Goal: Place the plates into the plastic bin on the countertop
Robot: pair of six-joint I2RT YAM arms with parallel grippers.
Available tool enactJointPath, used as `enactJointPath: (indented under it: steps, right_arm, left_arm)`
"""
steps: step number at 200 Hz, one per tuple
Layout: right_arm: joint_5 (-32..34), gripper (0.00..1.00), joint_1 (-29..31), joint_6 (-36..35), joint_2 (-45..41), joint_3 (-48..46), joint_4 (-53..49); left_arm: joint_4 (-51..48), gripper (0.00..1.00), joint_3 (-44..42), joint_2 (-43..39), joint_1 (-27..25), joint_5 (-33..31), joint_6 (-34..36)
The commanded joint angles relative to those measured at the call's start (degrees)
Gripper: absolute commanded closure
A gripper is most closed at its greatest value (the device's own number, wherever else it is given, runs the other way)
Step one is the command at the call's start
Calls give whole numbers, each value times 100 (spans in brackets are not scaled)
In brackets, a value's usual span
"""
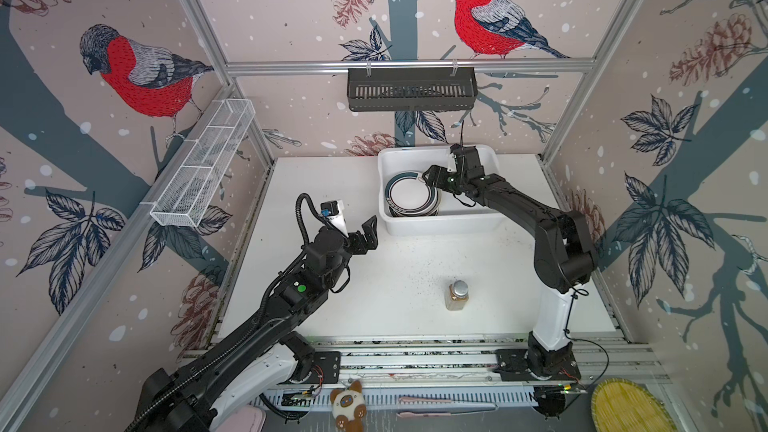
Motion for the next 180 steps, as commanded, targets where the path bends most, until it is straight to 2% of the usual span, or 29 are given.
enactJointPath:
  steps: [1,16,29,47,59,74,87,97,110,127,153,171,180]
  right_arm:
    - [429,10,14,-366,-227,168,-303]
    - [716,9,22,-572,-537,89,-372]
    - [1100,8,16,-768,-1033,-363,-102]
    - [1949,8,-2,-989,-1981,-1481,758]
    - [2513,8,-40,-1163,-2624,-2314,1430]
    - [3249,6,-124,-1353,-3344,-3307,2158]
    - [3758,5,-203,-1440,-3847,-4137,2844]
    - [4004,5,-258,-1601,-4329,-4724,3357]
    - [4424,3,-276,-1884,-4707,-5357,3964]
    - [5355,2,-312,-1990,-4955,-5917,4252]
    - [5534,2,-749,-1587,-5149,-6357,4045]
    - [5503,2,-1044,-1730,-5320,-7108,5003]
    - [5492,2,-1194,-1950,-5371,-7454,5498]
  left_arm:
    - [659,2,-60,46,60,-1075,581]
    - [1079,2,-233,86,194,-1375,978]
    - [1289,2,-326,140,486,-1341,1178]
    - [1565,2,-509,191,1009,-1397,1206]
    - [2493,2,-989,311,1391,-1475,1512]
    - [3653,2,-1537,665,1959,-1233,1841]
    - [3735,2,-1638,907,2359,-1196,1796]
    - [3925,2,-1799,987,2499,-1145,1877]
    - [4840,2,-2273,1142,2603,-1017,2180]
    - [5488,2,-2587,1410,2693,-1006,2248]
    - [6321,2,-2666,2205,2768,-1030,2665]
    - [7370,2,-2730,2929,2777,-928,2974]
    - [7259,3,-2682,2991,2793,-601,2873]
